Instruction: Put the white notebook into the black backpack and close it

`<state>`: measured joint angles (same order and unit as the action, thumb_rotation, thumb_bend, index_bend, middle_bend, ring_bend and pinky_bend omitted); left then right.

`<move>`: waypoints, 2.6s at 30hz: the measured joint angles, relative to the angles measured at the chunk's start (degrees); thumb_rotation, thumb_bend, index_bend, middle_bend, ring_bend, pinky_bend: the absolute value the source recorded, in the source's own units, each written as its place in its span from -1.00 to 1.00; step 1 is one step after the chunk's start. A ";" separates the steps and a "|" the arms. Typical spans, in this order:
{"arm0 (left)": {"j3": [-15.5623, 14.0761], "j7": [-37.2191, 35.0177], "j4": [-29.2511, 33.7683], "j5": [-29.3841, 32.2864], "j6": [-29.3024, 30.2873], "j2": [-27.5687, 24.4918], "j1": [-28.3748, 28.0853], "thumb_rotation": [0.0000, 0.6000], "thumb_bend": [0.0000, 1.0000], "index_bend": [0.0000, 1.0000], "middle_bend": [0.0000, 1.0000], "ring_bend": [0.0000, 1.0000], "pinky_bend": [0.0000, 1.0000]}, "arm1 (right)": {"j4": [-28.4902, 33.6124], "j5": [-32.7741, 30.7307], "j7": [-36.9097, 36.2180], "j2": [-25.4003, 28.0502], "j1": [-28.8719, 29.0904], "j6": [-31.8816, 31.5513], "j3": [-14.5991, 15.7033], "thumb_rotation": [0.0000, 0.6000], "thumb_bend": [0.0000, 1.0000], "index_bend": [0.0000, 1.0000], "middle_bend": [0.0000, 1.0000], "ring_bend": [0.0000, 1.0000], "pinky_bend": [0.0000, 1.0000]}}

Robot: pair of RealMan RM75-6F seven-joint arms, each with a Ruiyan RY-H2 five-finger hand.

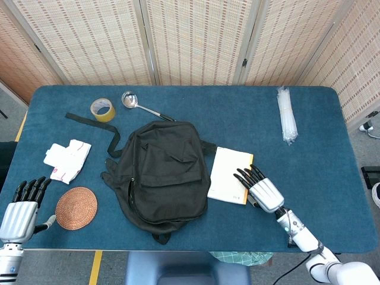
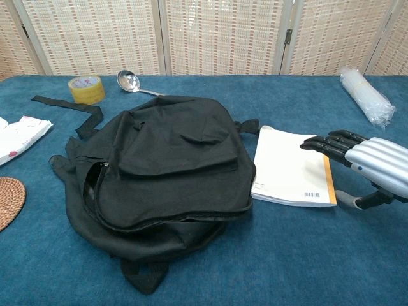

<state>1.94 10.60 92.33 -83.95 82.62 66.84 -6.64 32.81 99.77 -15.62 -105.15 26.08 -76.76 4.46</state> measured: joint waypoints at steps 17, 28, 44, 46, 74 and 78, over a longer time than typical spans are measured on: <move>0.08 -0.60 -0.05 0.03 0.04 -0.10 -0.04 1.00 -0.49 -0.76 -0.82 -0.80 -1.00 | -2.45 -1.33 0.49 -4.20 6.96 2.95 -2.38 1.00 0.11 -0.84 -0.74 -0.64 -0.78; 0.01 -1.04 -0.17 0.34 0.16 -0.34 0.26 1.00 -0.48 -0.75 -0.82 -0.80 -1.00 | 4.50 -2.57 3.68 -2.31 9.71 5.52 -3.34 1.00 0.10 -0.80 -0.75 -0.68 -0.78; 0.18 -0.76 0.09 0.20 -0.46 -0.36 -0.36 1.00 -0.48 -0.75 -0.82 -0.80 -1.00 | 6.11 -4.38 4.80 -2.13 10.07 5.28 -4.50 1.00 -0.32 -0.16 -0.53 -0.57 -0.67; 0.21 -0.77 0.04 0.22 -0.43 -0.33 -0.37 1.00 -0.48 -0.75 -0.82 -0.80 -1.00 | 6.02 -4.46 4.83 -2.20 10.20 5.44 -4.50 1.00 -0.32 -0.11 -0.50 -0.56 -0.65; 0.00 -1.73 -0.99 0.06 -0.29 -0.04 -0.28 1.00 -0.48 -0.75 -0.82 -0.80 -1.00 | 4.89 -4.96 3.94 -2.25 10.76 4.34 -4.62 1.00 -0.07 0.21 -0.28 -0.37 -0.59; 0.00 -2.31 -1.33 -0.25 -0.06 0.02 -0.25 1.00 -0.48 -0.75 -0.82 -0.80 -1.00 | 5.37 -4.91 4.30 -1.75 10.65 3.32 -4.78 1.00 0.02 0.23 -0.25 -0.34 -0.56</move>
<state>1.94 8.29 91.00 -84.20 82.56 66.86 -6.89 38.18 94.86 -11.31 -106.90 36.73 -73.44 -0.31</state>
